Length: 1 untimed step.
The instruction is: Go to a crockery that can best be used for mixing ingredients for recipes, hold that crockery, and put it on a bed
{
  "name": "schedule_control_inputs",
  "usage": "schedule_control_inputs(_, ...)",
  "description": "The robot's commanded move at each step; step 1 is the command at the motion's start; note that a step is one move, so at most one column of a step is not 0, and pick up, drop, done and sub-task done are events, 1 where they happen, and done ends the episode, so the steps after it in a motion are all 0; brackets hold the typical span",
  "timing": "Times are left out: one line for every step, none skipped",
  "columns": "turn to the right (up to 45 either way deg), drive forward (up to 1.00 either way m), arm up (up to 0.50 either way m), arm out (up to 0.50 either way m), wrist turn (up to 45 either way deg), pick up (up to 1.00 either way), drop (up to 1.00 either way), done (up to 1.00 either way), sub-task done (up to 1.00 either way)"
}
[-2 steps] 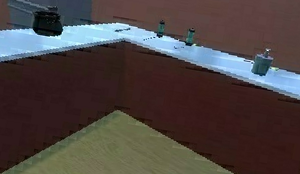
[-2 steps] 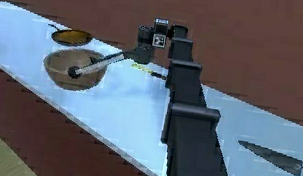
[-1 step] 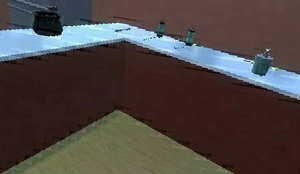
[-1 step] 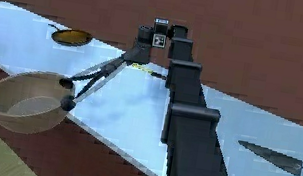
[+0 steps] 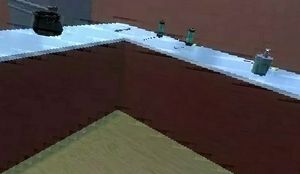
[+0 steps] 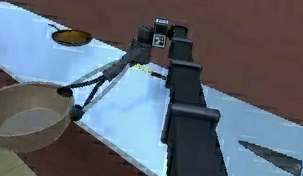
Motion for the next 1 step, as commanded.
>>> schedule_control_inputs(0.0,0.0,0.0,-0.42,0.0,0.0,0.0,0.0,0.0)
